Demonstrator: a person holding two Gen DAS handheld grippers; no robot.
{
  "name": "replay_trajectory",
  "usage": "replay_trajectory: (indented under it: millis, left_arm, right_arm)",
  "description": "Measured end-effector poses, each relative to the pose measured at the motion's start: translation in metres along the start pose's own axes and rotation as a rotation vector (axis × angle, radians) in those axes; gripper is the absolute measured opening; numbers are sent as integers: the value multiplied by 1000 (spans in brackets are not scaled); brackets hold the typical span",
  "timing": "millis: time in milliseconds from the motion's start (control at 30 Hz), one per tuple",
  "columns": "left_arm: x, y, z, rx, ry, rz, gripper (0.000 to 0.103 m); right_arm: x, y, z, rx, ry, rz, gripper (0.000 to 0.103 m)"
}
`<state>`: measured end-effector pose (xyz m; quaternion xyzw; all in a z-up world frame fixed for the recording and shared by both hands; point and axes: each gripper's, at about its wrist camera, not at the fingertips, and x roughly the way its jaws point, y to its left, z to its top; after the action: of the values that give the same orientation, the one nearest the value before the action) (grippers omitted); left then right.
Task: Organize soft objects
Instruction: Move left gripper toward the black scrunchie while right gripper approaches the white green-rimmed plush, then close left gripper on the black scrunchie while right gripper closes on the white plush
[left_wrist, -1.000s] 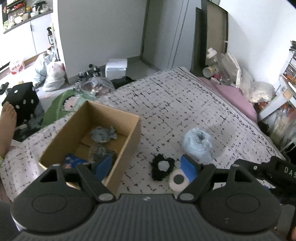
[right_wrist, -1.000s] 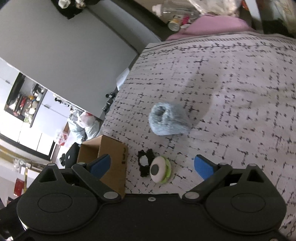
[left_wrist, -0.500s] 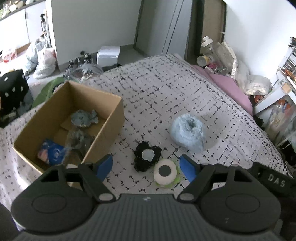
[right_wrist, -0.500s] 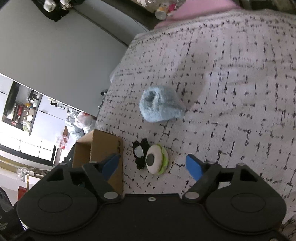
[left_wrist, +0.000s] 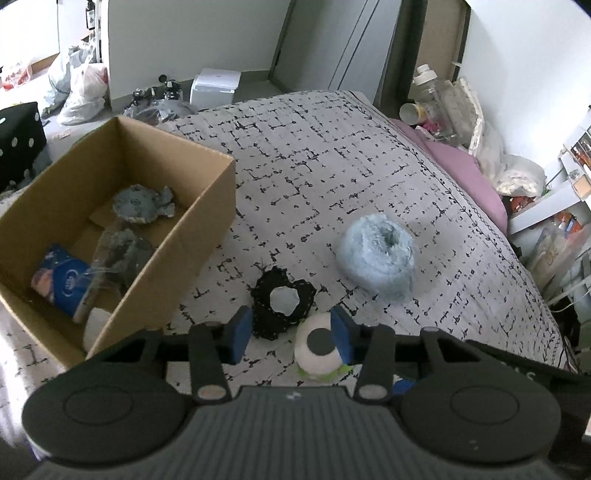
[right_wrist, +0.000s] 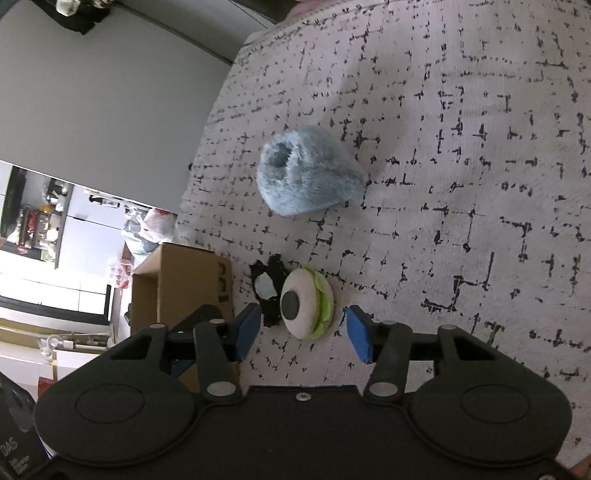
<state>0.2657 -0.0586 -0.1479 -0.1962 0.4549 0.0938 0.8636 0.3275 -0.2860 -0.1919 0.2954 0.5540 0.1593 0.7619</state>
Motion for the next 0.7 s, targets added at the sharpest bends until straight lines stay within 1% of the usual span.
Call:
replay_trajectory:
  millis: [67, 133, 233, 367, 533, 667, 700]
  left_arm:
    - [5, 2, 0, -13, -2, 4, 45]
    - [10, 6, 0, -37, -4, 9, 44]
    - [17, 10, 0, -65, -13, 23, 44]
    - [27, 16, 0, -113, -4, 16, 44]
    - [39, 15, 0, -120, 0, 13, 44]
    - [47, 13, 1, -109, -6, 29, 44]
    - [49, 13, 1, -108, -8, 32, 44]
  right_arm:
    - [7, 1, 3, 6, 5, -9, 51]
    - [14, 1, 5, 6, 13, -11, 46]
    - [23, 2, 6, 3, 28, -14, 42]
    - [35, 2, 7, 0, 50, -37, 41]
    - [47, 1, 9, 10, 69, -50, 41]
    - [54, 4, 9, 2, 74, -54, 41]
    - [56, 4, 9, 1, 73, -56, 38]
